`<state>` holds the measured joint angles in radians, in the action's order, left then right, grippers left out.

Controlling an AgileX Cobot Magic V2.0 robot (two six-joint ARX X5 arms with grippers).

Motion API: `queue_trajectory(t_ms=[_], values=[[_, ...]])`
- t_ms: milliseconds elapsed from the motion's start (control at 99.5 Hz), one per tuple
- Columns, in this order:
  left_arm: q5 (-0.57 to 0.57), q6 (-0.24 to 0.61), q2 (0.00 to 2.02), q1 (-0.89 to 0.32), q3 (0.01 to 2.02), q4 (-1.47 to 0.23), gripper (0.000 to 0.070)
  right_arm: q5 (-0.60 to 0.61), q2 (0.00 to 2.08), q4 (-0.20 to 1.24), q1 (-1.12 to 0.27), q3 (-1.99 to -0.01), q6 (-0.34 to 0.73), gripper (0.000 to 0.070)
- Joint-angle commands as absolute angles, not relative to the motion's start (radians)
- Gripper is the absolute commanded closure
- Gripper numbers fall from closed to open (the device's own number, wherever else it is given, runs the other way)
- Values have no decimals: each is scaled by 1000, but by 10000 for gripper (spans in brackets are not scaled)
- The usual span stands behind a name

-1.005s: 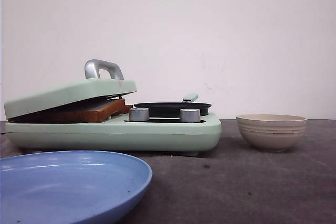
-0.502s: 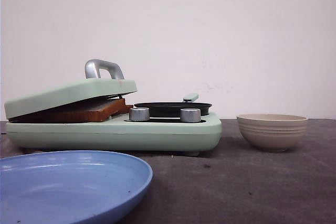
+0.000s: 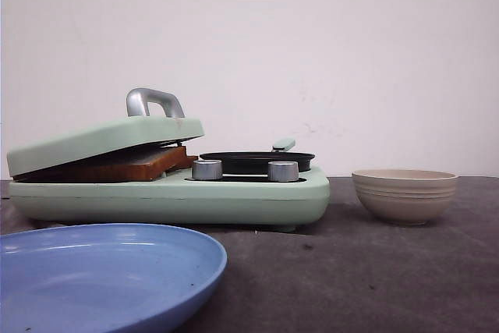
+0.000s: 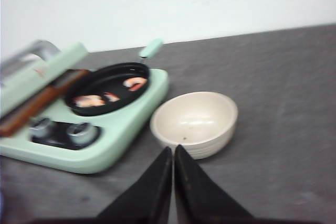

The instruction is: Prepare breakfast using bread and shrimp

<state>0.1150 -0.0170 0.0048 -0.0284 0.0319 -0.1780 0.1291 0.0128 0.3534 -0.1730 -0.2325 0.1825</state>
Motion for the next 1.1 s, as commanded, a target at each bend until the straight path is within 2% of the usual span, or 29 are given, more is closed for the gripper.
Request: queue_trajectory(t_ms=[0, 100, 211, 271, 452, 1085], values=[[120, -34, 5, -28, 14, -183, 684, 97, 30, 344, -154, -230, -27, 700], [120, -34, 5, -28, 14, -183, 684, 31, 44, 296, -125, -193, -154, 700], [120, -34, 5, -28, 14, -183, 684, 23, 44, 87, -81, -79, -222, 700], [120, -34, 5, -28, 14, -183, 684, 44, 41, -28, -62, -10, -224, 700], [120, -34, 5, -28, 15, -184, 684, 45, 2, 189, -50, -12, -188, 700], [120, -34, 4, -28, 16, -187, 684, -22, 4, 187, -120, -12, -143, 700]])
